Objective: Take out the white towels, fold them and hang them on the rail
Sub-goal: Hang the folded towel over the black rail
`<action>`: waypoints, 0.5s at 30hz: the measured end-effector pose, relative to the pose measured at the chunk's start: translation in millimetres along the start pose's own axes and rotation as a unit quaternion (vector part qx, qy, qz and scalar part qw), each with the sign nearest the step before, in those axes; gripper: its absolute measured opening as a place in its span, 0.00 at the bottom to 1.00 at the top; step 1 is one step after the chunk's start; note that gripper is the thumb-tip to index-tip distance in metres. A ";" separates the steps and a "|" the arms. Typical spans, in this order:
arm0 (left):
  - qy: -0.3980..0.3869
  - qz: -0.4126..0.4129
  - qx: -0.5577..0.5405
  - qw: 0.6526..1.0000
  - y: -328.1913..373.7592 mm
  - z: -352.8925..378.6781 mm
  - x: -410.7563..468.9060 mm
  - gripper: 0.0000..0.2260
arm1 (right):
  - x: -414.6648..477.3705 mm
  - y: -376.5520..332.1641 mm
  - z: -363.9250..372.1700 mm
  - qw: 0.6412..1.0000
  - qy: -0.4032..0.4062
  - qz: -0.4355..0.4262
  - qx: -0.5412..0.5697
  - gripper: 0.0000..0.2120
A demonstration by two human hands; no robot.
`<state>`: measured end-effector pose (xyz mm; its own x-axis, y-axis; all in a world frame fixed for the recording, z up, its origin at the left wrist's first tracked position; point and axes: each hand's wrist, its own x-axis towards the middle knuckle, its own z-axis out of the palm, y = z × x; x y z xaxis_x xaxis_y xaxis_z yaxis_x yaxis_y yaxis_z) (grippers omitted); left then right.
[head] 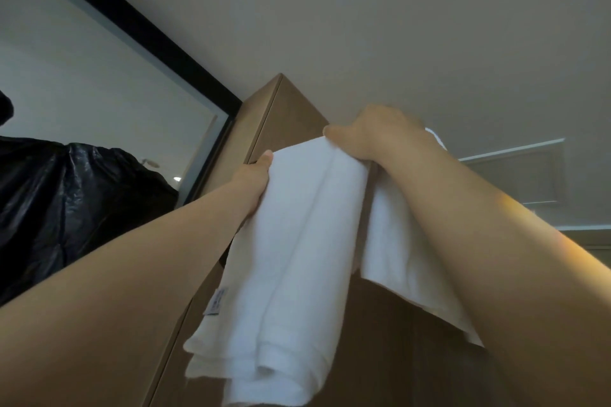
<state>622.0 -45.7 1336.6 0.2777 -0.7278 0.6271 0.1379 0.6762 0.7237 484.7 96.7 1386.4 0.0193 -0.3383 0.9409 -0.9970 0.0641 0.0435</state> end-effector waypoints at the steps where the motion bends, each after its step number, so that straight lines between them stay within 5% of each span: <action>1: 0.000 -0.001 0.007 1.000 -0.7 -0.7 -0.8 0.30 | 0.9 -0.5 -1.7 1.000 -0.005 0.001 -0.001 0.29; 7: -0.014 -0.021 0.021 0.999 -10.3 -10.4 -10.7 0.25 | 0.3 2.4 -4.0 0.998 -0.047 -0.031 0.003 0.26; 15: -0.124 -0.121 -0.132 0.976 -28.9 -23.8 -28.8 0.19 | -3.4 4.0 0.2 0.998 -0.017 -0.046 -0.026 0.25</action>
<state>632.6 -41.5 1290.9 -0.0283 -0.8526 0.5219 0.4209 0.4634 0.7798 480.6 97.8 1383.3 0.1072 -0.3775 0.9198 -0.9858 0.0799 0.1477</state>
